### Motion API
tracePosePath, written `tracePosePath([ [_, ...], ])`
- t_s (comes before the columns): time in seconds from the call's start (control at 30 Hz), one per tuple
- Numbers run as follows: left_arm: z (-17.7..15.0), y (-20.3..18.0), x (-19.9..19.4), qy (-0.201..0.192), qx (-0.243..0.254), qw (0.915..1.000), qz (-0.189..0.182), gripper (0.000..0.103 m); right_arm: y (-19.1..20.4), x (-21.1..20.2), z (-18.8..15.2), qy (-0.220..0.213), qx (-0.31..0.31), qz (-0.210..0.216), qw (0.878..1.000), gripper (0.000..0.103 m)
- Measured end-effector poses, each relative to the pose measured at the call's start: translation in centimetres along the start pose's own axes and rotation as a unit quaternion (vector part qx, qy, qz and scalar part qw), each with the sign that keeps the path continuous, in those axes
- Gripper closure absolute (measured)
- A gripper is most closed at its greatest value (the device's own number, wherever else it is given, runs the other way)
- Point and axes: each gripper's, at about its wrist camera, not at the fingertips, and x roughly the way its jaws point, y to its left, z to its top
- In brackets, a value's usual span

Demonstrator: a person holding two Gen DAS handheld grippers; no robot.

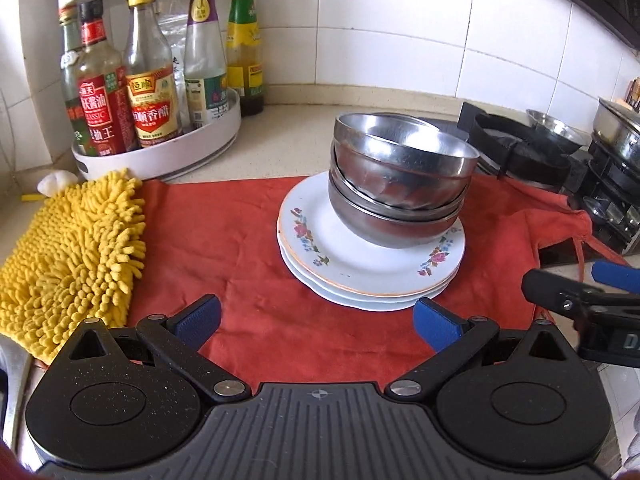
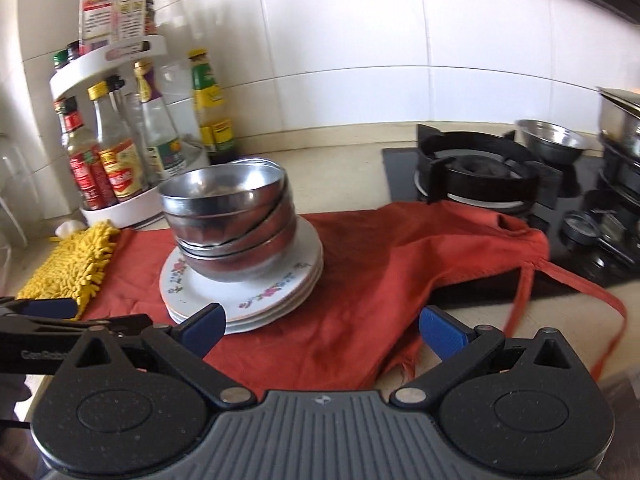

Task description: Organize plates and bowls

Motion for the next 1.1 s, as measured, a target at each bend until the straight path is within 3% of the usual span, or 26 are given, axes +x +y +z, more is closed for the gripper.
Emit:
tracePosePath([
  [0.27, -0.2, 0.3, -0.5, 0.002, -0.006, 1.0000, -0.004, 0.000, 1.5, -0.2, -0.6, 0.002, -0.003, -0.041, 0.999, 0.001],
  [0.67, -0.4, -0.4, -0.7, 0.004, 0.012, 0.9995, 0.031, 0.001, 1.6, -0.2, -1.0, 0.013, 0.019, -0.060, 0.998, 0.001],
  [1.1, -0.3, -0.4, -0.4, 0.015, 0.007, 0.9996, 0.025, 0.001, 1.4, -0.2, -1.1, 0.019, 0.032, -0.066, 0.997, 0.001],
])
